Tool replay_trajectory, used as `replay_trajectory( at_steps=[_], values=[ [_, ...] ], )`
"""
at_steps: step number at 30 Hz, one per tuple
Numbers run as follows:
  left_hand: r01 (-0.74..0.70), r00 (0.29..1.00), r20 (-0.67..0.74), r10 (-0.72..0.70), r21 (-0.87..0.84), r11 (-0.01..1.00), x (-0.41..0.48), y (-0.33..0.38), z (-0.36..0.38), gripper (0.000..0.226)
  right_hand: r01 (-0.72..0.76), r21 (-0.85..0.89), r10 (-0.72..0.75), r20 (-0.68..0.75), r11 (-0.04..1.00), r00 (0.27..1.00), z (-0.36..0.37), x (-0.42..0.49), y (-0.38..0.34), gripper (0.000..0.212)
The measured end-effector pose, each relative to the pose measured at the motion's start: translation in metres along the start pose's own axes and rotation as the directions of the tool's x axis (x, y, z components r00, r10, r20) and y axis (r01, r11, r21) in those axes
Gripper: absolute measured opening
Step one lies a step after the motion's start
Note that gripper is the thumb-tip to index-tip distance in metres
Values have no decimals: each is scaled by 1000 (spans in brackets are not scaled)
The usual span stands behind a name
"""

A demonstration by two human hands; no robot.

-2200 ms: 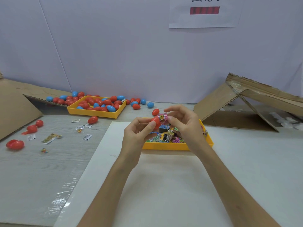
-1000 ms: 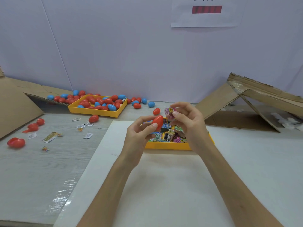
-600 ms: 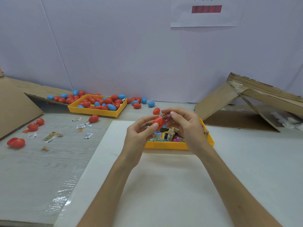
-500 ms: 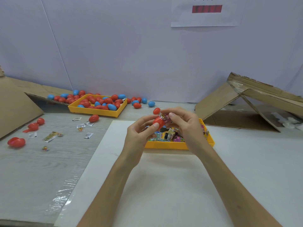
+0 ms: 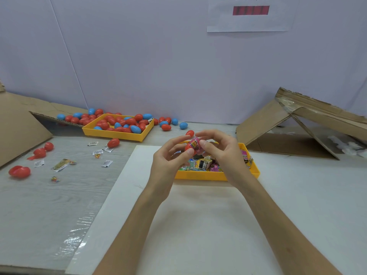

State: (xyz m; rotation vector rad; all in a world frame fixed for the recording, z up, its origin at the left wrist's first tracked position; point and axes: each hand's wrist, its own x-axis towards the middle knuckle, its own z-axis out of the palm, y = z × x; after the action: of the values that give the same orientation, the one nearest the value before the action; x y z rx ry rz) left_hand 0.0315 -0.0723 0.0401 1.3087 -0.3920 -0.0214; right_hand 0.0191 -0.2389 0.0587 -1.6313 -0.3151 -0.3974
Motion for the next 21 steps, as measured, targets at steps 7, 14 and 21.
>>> replay_trajectory(
  at_steps=[7, 14, 21],
  values=[
    [-10, 999, -47, 11, 26, 1000, 2, -1, 0, 41, -54, 5, 54, 33, 999, 998, 0, 1, 3, 21],
    [-4, 998, -61, 6, 25, 1000, 4, -4, -2, 45, -36, 22, 35, 59, 999, 998, 1, -1, 0, 16],
    [-15, 997, -79, 20, 67, 998, 6, -7, -3, 37, -24, 1, 24, 20, 1000, 1000, 2, -1, 0, 5]
  ],
)
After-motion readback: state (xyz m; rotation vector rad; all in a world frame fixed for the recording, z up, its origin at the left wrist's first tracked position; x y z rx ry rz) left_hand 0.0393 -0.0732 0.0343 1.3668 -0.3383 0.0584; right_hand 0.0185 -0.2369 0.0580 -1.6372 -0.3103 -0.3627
